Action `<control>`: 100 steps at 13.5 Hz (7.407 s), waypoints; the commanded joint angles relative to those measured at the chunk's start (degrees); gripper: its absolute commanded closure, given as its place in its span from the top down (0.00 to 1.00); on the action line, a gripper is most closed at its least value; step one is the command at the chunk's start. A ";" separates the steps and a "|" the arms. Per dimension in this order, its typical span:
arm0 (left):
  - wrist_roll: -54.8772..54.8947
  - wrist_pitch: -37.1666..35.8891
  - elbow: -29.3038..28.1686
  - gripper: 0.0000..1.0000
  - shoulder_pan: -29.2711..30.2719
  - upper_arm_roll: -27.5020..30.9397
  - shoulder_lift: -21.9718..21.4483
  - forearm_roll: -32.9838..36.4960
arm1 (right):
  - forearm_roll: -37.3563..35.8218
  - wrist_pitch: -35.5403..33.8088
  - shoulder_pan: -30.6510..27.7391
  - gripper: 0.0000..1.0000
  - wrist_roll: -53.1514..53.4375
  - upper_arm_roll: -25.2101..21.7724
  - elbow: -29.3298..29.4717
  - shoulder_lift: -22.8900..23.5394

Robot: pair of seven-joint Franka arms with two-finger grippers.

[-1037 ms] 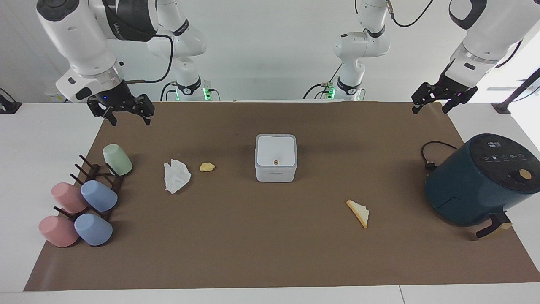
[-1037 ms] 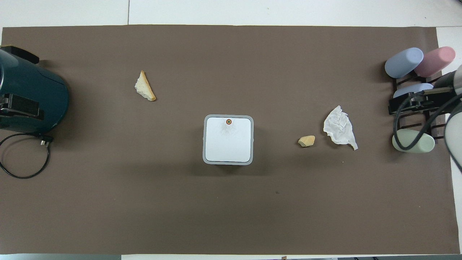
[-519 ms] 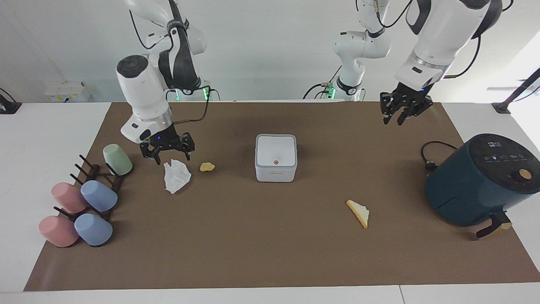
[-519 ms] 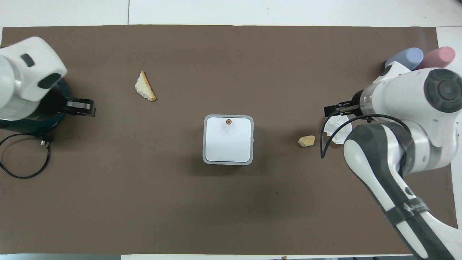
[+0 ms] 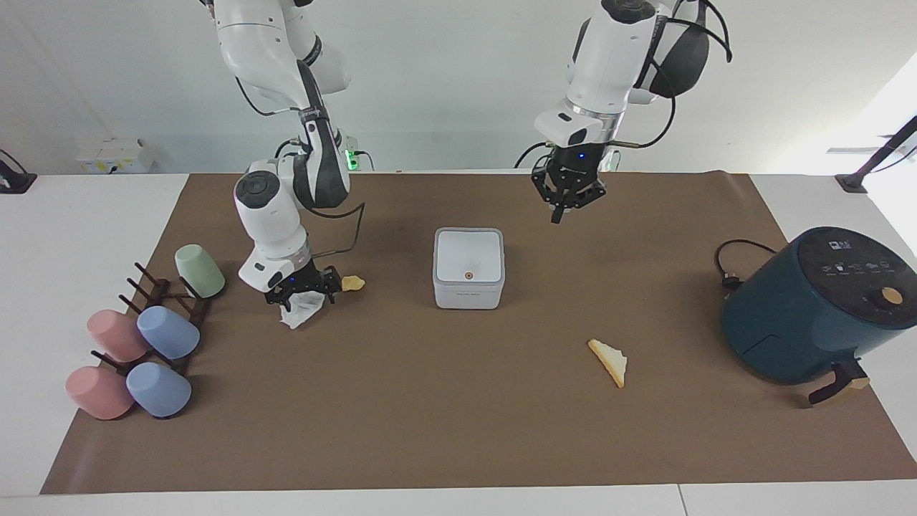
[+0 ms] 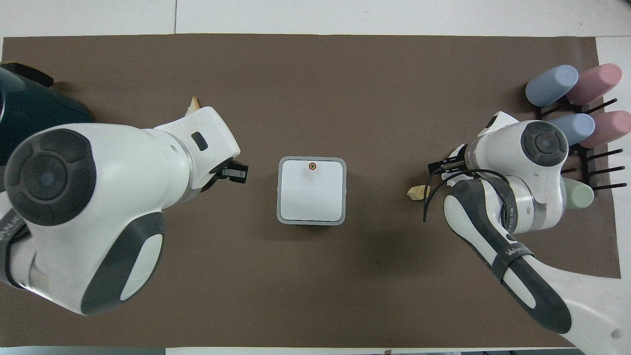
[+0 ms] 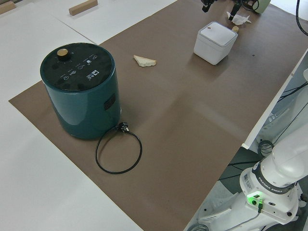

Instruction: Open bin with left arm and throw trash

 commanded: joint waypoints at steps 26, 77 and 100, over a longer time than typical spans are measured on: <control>-3.52 -16.37 -3.87 0.00 4.73 1.61 -4.54 -0.13 | 28.98 -26.56 9.32 0.00 29.51 1.34 29.45 2.63; -30.59 0.69 5.98 0.00 9.60 1.26 17.53 3.56 | 6.24 -7.19 6.54 0.00 -4.00 0.46 -0.17 -2.12; -35.07 -0.65 2.64 1.00 -10.90 1.43 11.71 -6.46 | 19.82 -28.73 6.10 0.00 14.50 1.34 24.80 2.19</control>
